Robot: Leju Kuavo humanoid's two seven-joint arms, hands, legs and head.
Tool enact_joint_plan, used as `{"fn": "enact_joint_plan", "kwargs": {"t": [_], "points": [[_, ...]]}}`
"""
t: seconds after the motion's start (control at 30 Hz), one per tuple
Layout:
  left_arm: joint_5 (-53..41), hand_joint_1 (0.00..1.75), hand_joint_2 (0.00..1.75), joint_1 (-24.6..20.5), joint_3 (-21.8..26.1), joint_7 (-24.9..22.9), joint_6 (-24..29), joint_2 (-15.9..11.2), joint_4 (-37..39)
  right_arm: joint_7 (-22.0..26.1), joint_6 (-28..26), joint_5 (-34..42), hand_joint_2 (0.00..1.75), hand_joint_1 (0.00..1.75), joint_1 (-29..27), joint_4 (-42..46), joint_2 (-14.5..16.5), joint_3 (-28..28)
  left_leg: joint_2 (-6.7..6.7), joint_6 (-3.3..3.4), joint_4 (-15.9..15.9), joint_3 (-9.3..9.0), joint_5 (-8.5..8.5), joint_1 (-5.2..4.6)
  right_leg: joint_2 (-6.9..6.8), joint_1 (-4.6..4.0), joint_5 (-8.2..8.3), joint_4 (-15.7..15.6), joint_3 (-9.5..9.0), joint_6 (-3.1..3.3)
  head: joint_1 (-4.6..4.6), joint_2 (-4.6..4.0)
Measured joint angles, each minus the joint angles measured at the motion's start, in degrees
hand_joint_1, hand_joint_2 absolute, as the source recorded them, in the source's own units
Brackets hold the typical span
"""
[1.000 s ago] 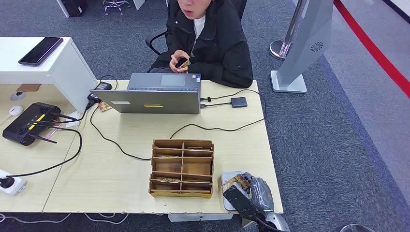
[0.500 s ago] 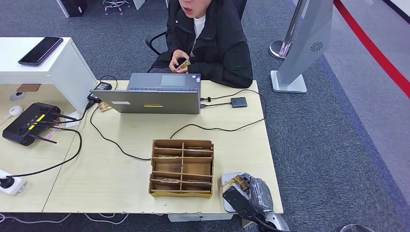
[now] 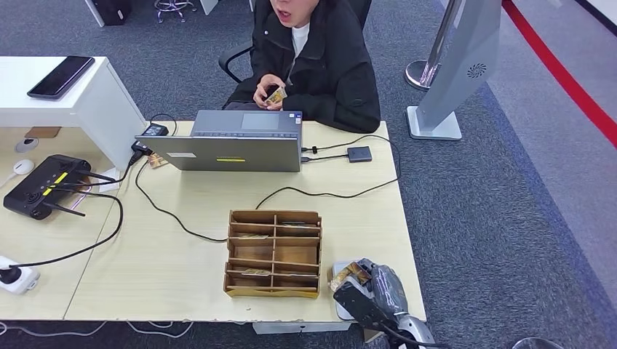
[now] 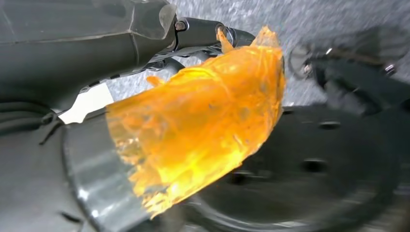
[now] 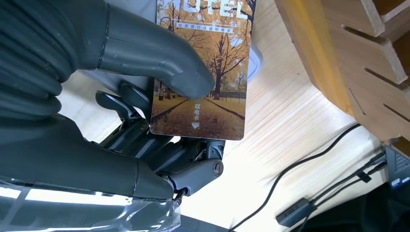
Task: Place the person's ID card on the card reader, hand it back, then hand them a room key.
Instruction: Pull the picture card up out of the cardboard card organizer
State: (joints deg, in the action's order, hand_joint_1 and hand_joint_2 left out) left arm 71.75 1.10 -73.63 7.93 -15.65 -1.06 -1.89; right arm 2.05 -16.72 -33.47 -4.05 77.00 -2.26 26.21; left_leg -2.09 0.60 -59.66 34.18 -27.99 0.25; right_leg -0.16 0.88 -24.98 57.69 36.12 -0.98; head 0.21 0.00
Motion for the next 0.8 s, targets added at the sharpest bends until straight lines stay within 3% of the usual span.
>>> {"fn": "enact_joint_plan", "kwargs": {"t": [0.27, 0.8], "points": [[-0.7, 0.00, 0.00, 2.1, 1.6, 0.4, -2.8, -2.0, 0.6, 2.0, -1.7, 1.1, 1.75, 1.75, 0.7, -1.3, -0.1, 0.0, 0.01, 0.03, 0.0, -0.05, -0.02, 0.00, -0.01, 0.01, -0.01, 0.0, -0.07, -0.01, 0.00, 0.00], [-3.5, 0.00, 0.00, 2.9, 4.5, 1.1, -3.5, -2.8, 0.6, 4.3, -4.5, 0.7, 1.75, 1.75, 1.3, -0.1, -0.7, 0.0, 0.01, 0.05, 0.0, -0.12, -0.05, -0.01, -0.01, 0.01, -0.04, 0.0, -0.13, -0.02, -0.01, 0.00]]}}
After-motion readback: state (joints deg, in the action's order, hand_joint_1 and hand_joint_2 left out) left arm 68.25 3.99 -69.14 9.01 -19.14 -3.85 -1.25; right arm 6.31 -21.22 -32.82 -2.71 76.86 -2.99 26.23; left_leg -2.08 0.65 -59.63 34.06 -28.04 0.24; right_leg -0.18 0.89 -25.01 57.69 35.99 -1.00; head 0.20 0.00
